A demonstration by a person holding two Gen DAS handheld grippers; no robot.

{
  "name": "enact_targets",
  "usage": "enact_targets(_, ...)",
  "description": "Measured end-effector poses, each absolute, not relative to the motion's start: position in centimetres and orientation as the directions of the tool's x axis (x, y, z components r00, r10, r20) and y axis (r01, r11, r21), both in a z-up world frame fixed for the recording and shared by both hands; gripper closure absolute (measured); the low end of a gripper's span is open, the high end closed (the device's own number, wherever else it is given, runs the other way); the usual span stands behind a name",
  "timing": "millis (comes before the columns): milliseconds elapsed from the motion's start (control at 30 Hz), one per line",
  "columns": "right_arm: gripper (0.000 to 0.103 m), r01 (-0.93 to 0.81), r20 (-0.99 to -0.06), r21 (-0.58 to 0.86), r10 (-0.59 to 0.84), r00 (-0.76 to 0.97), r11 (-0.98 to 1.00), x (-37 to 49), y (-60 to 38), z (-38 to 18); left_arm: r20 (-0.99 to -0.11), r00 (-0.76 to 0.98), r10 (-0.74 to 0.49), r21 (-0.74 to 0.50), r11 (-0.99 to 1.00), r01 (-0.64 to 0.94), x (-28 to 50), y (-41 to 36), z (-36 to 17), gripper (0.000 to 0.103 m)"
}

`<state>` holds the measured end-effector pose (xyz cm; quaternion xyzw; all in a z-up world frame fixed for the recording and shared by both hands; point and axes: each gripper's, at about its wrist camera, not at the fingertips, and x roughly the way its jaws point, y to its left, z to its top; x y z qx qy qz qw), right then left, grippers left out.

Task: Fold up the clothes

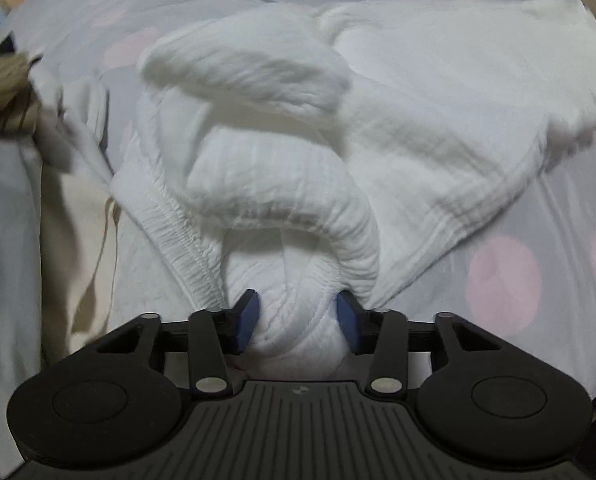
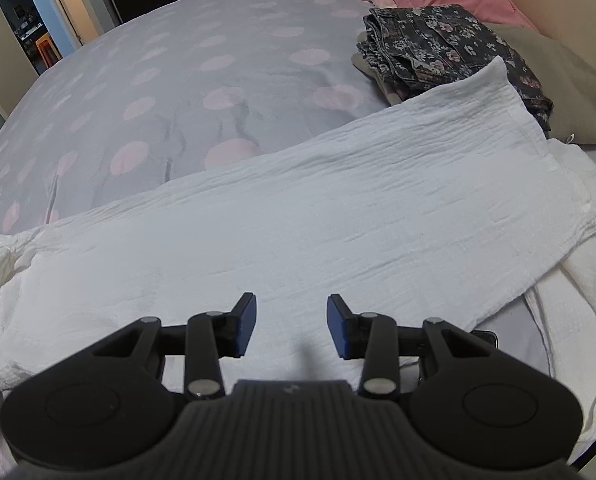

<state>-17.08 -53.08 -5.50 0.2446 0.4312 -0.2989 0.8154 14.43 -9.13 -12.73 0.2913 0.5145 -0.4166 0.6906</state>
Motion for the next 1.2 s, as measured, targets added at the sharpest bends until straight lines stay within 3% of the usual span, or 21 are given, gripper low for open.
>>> enact_targets(133,0.061,0.7,-0.841,0.153,-0.281,0.463,0.697,-17.3,-53.0,-4.9,-0.943,0.15,-0.297,-0.006,0.464,0.886,13.0,-8.2,-10.9,0.093)
enact_targets(367,0.061,0.717,-0.841,0.147,-0.295,0.453,0.681,-17.8,-53.0,-4.7,-0.913,0.172,-0.369,-0.037,0.497,0.867,12.3,-4.4,-6.8,0.095)
enact_targets(633,0.061,0.725,-0.849,0.132,-0.301,0.435,0.676,-17.9,-53.1,-4.8,-0.931,0.154,-0.332,-0.053,0.54,0.84,13.7,-1.3,-8.1,0.094)
enact_targets(867,0.061,0.726,-0.855,0.12,-0.301,0.422,0.678,-18.0,-53.2,-4.9,-0.884,0.191,-0.426,-0.175,0.682,0.71,15.7,0.7,-6.3,0.085)
enact_targets(933,0.06,0.733,-0.859,0.12,-0.301,0.415,0.67,-18.2,-53.4,-5.1,-0.871,0.205,-0.446,-0.19,0.691,0.697,15.7,0.8,-5.8,0.075)
enact_targets(1000,0.06,0.742,-0.862,0.119,-0.301,0.407,0.66,-18.3,-53.6,-5.3,-0.861,0.225,-0.456,-0.189,0.699,0.69,15.5,0.5,-5.6,0.044)
enact_targets(1200,0.059,0.757,-0.869,0.112,-0.306,0.388,0.644,-18.8,-53.9,-5.8,-0.868,0.258,-0.424,-0.18,0.753,0.633,16.3,-1.3,-6.6,0.04)
